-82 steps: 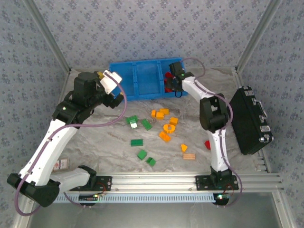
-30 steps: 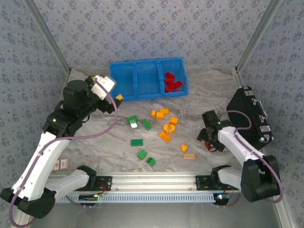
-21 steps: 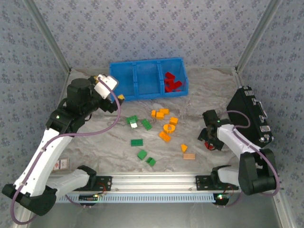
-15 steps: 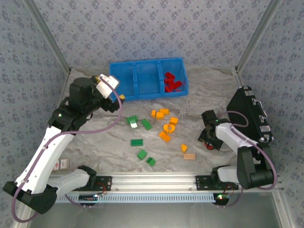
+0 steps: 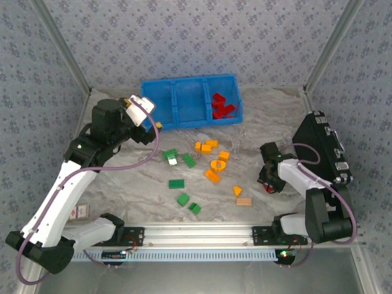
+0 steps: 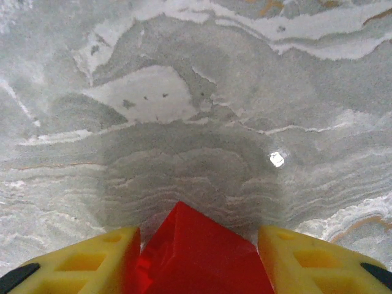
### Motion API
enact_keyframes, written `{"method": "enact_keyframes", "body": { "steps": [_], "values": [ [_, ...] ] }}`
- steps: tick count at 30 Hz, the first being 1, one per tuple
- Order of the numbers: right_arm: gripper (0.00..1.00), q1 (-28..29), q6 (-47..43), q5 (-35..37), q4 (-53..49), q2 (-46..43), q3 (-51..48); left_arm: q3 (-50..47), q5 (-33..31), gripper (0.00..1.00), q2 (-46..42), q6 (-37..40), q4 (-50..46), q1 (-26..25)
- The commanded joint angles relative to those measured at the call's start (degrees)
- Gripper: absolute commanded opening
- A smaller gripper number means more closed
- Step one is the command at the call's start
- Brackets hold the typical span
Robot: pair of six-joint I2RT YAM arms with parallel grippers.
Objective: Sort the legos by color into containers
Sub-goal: Pick up the lego from the bottom-right of the table, then place the lego in the container.
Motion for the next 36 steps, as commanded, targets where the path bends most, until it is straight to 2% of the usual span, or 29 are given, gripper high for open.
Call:
{"method": "enact_keyframes", "body": {
  "steps": [1, 7, 11, 20, 24, 30, 36],
  "values": [
    [0.41, 0.0, -0.5, 0.9, -1.1, -0.4, 2.1, 1.9, -0.7, 1.00, 0.3, 1.1, 0.1, 0.1],
    [0.40, 0.9, -3.2, 2.0, -1.7, 1.7, 10.6, 2.3, -1.1, 1.00, 1.0, 1.1, 0.0, 0.2],
    [0.40, 1.5, -8.4, 3.0, -1.8, 6.8, 22.0, 1.7, -1.4, 1.00, 1.6, 1.5, 0.3, 0.3],
    [0.40, 6.0, -18.5, 0.8, 6.5, 25.2, 48.9, 3.6, -2.6, 1.00, 5.9, -0.1, 1.6, 2.3],
    [0.40, 7.5, -21.0, -0.3, 6.4, 35.3, 60.9, 3.8, -2.5, 1.00, 7.3, -0.1, 1.6, 3.0],
    [0.40, 8.4, -21.6, -2.9, 5.9, 47.4, 74.1, 3.8, -1.9, 1.00, 8.6, 0.0, 1.8, 4.5],
    [0.41, 9.1, -22.2, -4.4, 3.2, 55.3, 84.1, 5.2, -1.3, 1.00, 11.0, 0.1, 1.0, 5.3]
  ]
}}
